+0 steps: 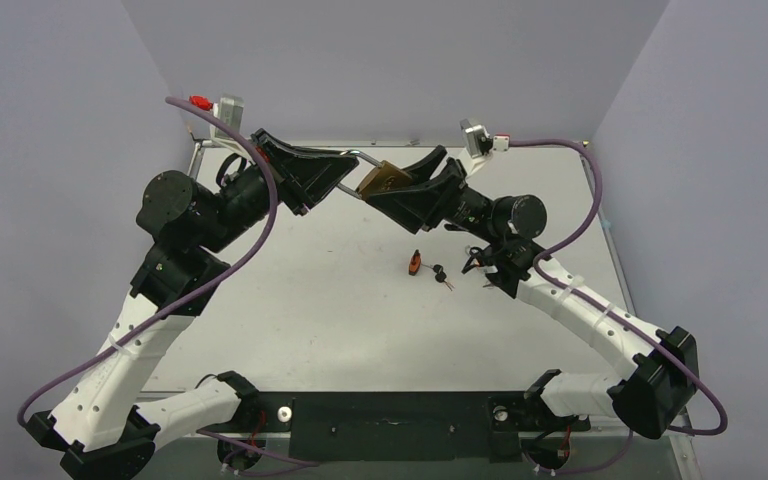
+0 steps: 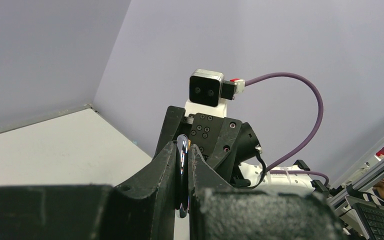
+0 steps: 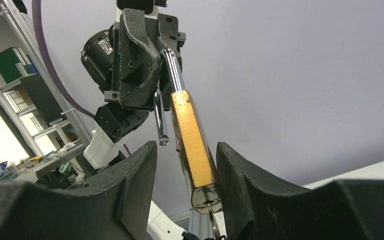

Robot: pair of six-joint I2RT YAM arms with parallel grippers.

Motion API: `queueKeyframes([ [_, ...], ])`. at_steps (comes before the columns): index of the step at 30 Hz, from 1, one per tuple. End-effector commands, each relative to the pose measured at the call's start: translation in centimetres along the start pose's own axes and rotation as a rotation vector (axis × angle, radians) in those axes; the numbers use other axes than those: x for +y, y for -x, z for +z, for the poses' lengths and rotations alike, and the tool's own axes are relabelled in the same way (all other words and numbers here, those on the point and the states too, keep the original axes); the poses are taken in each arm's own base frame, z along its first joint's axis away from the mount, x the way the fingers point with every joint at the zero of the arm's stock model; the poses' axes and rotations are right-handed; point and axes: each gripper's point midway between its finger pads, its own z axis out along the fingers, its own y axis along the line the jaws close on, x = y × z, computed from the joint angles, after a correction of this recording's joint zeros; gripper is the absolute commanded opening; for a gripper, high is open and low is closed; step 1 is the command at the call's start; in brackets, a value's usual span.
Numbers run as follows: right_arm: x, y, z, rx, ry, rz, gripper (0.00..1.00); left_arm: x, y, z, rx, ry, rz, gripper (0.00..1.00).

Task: Lock with the key
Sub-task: Lock the lock.

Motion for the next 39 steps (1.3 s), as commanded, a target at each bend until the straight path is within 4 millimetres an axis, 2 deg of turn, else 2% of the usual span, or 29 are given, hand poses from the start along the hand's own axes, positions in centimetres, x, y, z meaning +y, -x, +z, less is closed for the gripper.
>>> queueKeyframes([
  [1, 1.4, 1.0, -0.2, -0.037, 0.023, -0.057, 0.40, -4.0, 5.2, -1.0, -0.186, -0.113, 0.045, 0.00],
  [10, 3.3, 2.5, -0.6, -0.089, 0.066, -0.060, 0.29, -4.1, 4.7, -1.1, -0.174, -0.126, 0.032, 0.00],
  [19, 4.9, 3.8, -0.9, -0.120, 0.088, -0.079, 0.28, -4.1, 4.3, -1.0, -0.159, -0.131, 0.022, 0.00],
  [20, 5.0, 3.8, -0.9, -0.120, 0.089, -0.079, 0.27, -4.1, 4.2, -1.0, -0.158, -0.133, 0.022, 0.00],
  [22, 5.1, 3.9, -0.9, -0.121, 0.090, -0.078, 0.13, -4.1, 4.1, -1.0, -0.154, -0.137, 0.021, 0.00],
  [23, 5.1, 3.9, -0.9, -0.118, 0.086, -0.076, 0.03, -4.1, 3.9, -0.9, -0.148, -0.137, 0.019, 0.00],
  [24, 5.2, 3.9, -1.0, -0.118, 0.085, -0.075, 0.00, -4.2, 3.8, -1.0, -0.141, -0.143, 0.020, 0.00],
  [31, 4.8, 3.3, -1.9, -0.076, 0.013, -0.091, 0.00, -3.4, 1.0, -1.1, -0.015, -0.137, 0.051, 0.01],
  [34, 5.1, 3.0, -2.5, -0.055, -0.004, -0.098, 0.00, -3.0, -0.6, -1.6, 0.055, -0.137, 0.062, 0.19],
  [36, 5.1, 2.6, -2.9, -0.037, -0.011, -0.098, 0.00, -3.0, -1.4, -1.9, 0.091, -0.146, 0.068, 0.27],
  [39, 5.2, 2.0, -3.4, -0.008, -0.021, -0.094, 0.00, -3.0, -2.2, -2.2, 0.131, -0.153, 0.072, 0.32],
])
